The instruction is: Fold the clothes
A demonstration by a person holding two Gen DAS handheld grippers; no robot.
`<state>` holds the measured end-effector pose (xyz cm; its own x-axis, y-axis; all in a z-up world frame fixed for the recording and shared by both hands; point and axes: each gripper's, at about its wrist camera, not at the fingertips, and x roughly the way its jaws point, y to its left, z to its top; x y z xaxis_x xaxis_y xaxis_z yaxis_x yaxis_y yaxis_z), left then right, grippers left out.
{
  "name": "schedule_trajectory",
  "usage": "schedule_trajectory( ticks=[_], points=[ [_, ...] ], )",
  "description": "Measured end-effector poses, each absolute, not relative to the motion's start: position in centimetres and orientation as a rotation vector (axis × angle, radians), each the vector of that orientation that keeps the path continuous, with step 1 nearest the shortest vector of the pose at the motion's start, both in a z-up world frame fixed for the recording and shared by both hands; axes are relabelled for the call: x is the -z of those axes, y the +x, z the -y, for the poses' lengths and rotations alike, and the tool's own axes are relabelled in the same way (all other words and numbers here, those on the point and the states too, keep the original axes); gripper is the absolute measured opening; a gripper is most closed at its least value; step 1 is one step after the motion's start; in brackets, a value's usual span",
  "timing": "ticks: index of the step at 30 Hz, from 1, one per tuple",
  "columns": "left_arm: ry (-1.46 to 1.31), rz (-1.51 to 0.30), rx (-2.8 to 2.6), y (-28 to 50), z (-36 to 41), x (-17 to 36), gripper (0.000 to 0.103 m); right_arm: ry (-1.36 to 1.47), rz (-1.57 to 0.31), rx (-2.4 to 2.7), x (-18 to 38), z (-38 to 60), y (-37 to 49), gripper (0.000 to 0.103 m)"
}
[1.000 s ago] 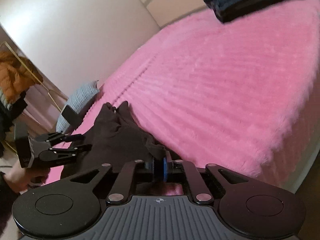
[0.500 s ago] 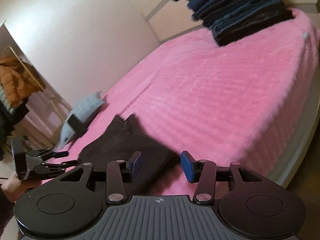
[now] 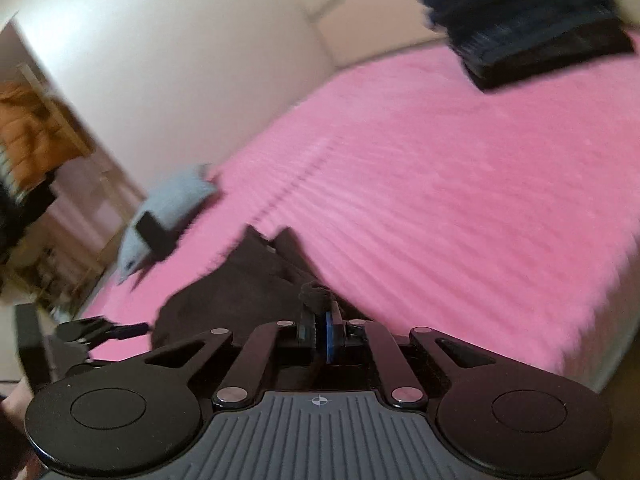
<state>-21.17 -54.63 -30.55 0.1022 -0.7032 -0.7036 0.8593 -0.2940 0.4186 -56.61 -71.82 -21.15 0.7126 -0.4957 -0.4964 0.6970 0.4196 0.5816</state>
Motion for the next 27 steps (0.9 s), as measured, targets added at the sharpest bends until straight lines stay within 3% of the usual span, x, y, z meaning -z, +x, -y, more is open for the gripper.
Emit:
schedule_trajectory(
  ticks=[7,11,13,21,27],
  points=[
    [1.023,-0.184,1.519,-21.2,53.8,30.6,0.048,0.809,-0.064,0.543,19.2,73.1,-57.5,0.003],
    [1.016,-0.193,1.512,-21.2,53.2,30.9,0.048,0.955,-0.252,0.685,26.7,74.0,-59.2,0.003],
    [1.017,-0.196,1.511,-21.3,53.3,30.7,0.048,0.941,-0.261,0.688,28.1,73.3,-59.5,0.003],
    [0.975,-0.249,1.505,-21.2,54.7,30.1,0.047,0.806,-0.334,0.715,27.4,72.3,-58.1,0.003],
    [0.812,-0.46,1.818,-25.6,56.9,28.8,0.047,0.781,-0.345,0.725,27.3,72.0,-58.0,0.003]
  ],
)
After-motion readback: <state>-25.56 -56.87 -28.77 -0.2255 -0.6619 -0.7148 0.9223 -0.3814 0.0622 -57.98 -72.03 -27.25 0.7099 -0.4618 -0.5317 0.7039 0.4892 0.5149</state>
